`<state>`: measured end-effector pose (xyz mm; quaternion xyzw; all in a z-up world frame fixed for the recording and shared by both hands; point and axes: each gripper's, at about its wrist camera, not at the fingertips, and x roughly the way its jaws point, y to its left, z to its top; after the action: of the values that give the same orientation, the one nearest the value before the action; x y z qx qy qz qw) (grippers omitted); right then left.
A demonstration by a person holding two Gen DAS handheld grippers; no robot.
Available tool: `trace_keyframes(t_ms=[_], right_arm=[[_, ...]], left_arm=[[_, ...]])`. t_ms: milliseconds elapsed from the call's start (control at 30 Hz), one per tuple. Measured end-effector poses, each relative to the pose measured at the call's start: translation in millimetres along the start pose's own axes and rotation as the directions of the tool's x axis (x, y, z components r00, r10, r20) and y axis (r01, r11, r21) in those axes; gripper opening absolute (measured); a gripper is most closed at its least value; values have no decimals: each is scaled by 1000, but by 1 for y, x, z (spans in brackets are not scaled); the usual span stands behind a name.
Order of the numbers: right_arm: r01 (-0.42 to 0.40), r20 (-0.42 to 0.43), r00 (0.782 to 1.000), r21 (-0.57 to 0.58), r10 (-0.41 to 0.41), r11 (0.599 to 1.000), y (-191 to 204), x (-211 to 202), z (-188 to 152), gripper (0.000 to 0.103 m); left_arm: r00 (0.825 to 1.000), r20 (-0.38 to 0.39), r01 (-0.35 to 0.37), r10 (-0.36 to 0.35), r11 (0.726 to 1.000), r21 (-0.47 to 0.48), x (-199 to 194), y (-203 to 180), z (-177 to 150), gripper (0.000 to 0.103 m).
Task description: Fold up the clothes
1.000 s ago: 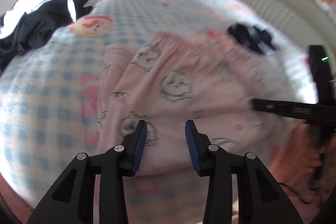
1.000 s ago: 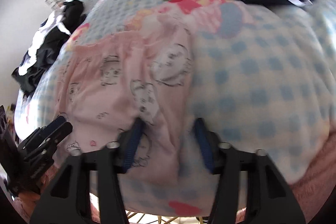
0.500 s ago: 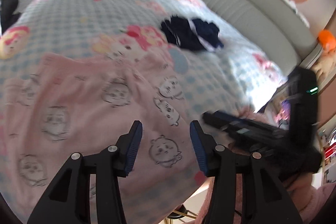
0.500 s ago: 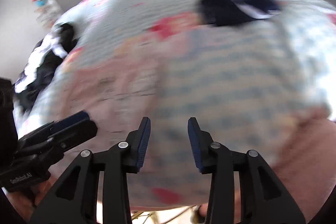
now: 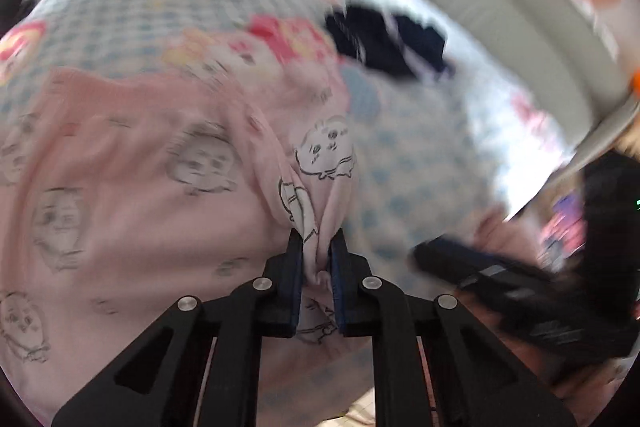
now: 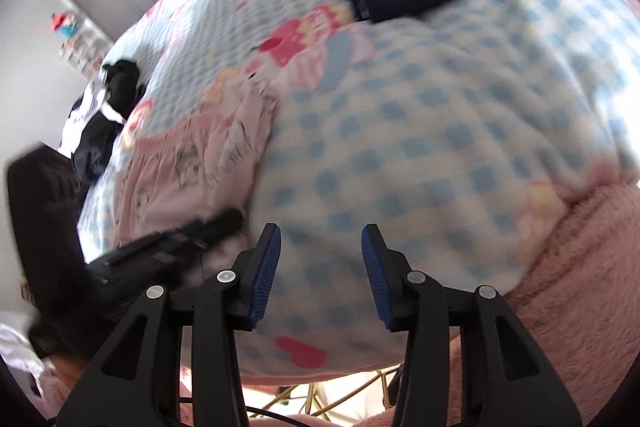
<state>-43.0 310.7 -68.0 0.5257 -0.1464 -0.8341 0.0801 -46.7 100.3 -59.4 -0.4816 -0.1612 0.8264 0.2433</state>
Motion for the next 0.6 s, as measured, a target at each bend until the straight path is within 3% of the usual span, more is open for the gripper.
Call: trace_keyframes(t_ms=[100, 167, 233, 300, 367, 433, 533, 600], right_arm=[[-26, -12, 1000, -57, 25, 998, 23, 13, 6, 43], [-49, -25, 999, -89, 47, 995, 39, 25, 12, 43], [-61, -53, 997, -135, 55, 989, 59, 44, 20, 44], [-134, -90, 989, -180, 119, 975, 86, 60, 23, 45], [-223, -141, 970, -207, 197, 953, 110, 71, 19, 44], [-246, -175, 963, -242, 207, 939, 127, 81, 9, 45], [-237, -162, 966, -242, 202, 941, 132, 86, -3, 45], [-253, -160, 962, -214, 222, 944, 128, 84, -5, 45]], left_arm=[[993, 111, 55, -47, 996, -69, -48, 20, 0, 12], [987, 161, 45, -24, 991, -127, -69, 38, -3, 12], [985, 172, 11, 19, 985, -172, -78, 58, -11, 13], [986, 163, 5, 32, 974, -226, -82, 78, -21, 14], [987, 151, 97, -51, 944, -316, -81, 102, -32, 23], [981, 166, 155, -102, 924, -349, -85, 117, -39, 55], [972, 163, 215, -168, 917, -335, -82, 124, -40, 57], [977, 140, 199, -163, 932, -303, -75, 121, -38, 54]])
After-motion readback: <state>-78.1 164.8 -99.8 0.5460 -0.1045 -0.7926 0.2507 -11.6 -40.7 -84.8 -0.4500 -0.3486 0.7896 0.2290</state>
